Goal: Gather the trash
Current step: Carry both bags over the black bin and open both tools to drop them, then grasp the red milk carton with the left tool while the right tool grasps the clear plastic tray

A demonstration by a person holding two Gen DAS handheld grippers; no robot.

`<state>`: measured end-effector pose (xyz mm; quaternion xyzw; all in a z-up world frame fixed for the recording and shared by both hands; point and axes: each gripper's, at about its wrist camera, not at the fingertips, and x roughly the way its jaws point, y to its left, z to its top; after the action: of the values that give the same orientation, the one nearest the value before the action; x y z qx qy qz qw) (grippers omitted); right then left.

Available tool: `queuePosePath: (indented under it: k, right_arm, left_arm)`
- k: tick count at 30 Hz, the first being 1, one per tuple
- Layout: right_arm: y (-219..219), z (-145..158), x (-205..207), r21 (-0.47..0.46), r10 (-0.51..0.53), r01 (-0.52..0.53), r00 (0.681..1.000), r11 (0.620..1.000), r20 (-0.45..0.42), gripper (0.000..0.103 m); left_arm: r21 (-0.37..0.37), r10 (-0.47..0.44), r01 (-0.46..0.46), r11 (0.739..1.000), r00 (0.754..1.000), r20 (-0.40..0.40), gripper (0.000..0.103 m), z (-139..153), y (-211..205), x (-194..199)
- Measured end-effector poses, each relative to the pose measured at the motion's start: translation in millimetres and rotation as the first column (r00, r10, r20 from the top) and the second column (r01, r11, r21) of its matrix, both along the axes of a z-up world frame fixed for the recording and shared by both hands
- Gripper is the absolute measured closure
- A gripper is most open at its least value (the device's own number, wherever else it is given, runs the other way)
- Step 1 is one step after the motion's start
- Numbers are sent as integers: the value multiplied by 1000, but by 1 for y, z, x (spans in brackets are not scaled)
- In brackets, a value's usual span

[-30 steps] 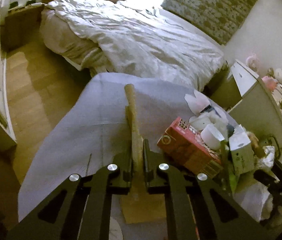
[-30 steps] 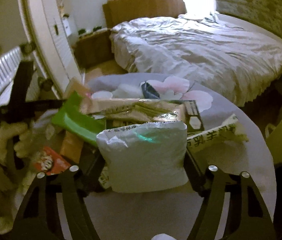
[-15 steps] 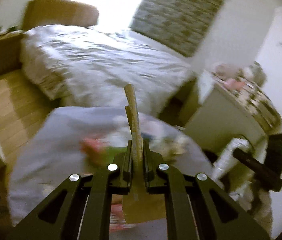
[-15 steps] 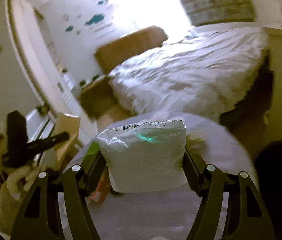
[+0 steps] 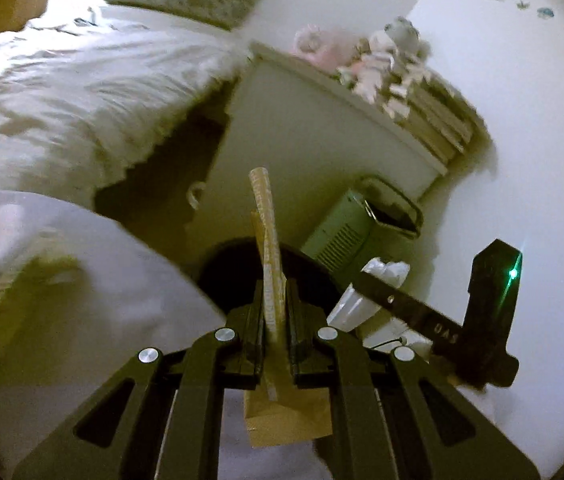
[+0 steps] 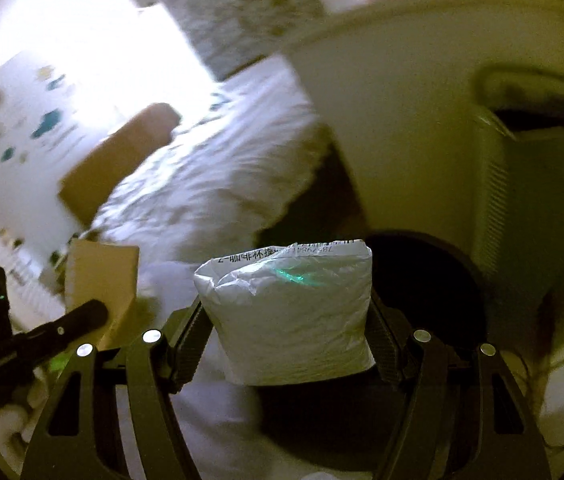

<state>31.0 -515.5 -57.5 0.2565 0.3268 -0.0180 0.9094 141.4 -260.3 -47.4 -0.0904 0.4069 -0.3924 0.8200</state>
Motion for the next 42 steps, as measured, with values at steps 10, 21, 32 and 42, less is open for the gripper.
queuePosePath:
  k: [10, 21, 32, 42]
  right_arm:
    - [-41, -67, -3, 42, -55, 61, 992, 997, -117, 33]
    - [-26, -68, 0, -22, -50, 47, 989, 999, -138, 5]
    - [10, -10, -13, -274, -25, 24, 1000, 961, 1, 5]
    - [98, 47, -16, -339, 174, -112, 972, 934, 156, 5]
  left_arm:
    - [76, -85, 89, 993, 995, -57, 93, -44, -79, 13]
    - [161, -71, 72, 984, 997, -11, 75, -50, -85, 4]
    - [114, 90, -111, 987, 981, 173, 8, 7, -23, -35]
    - [-36, 349, -349, 936, 913, 213, 6, 36, 110, -76]
